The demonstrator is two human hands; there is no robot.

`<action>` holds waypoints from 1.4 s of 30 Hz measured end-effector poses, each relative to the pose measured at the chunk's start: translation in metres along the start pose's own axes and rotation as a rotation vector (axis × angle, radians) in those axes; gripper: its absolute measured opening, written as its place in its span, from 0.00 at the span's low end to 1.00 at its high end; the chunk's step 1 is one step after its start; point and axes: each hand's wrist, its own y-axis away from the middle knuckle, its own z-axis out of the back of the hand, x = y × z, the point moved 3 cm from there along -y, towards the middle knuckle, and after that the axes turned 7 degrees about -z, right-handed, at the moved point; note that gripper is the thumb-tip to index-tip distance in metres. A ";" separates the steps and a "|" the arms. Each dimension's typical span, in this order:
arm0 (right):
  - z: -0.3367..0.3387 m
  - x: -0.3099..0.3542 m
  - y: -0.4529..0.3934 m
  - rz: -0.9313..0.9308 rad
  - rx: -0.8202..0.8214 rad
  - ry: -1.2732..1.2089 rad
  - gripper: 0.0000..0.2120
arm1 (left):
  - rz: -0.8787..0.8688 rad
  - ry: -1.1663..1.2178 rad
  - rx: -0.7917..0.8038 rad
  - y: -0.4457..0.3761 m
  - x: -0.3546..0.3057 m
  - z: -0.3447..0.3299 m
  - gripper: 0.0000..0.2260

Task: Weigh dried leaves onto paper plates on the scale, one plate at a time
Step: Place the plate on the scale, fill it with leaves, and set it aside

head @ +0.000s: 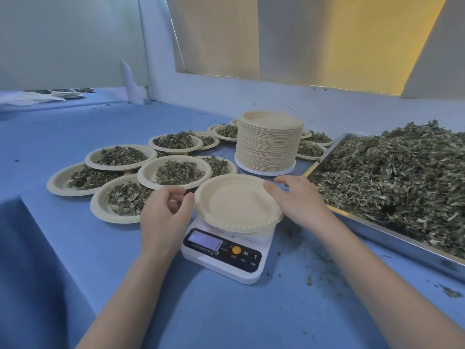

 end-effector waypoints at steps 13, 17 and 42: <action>0.008 0.005 0.034 0.214 0.431 0.336 0.66 | -0.054 -0.031 0.018 0.007 -0.005 -0.006 0.11; -0.001 0.011 0.035 0.238 0.363 0.456 0.66 | 0.026 0.030 0.002 0.006 0.003 -0.002 0.10; -0.004 0.044 0.039 0.263 0.309 0.636 0.69 | -0.149 0.036 -0.045 0.015 -0.022 0.000 0.09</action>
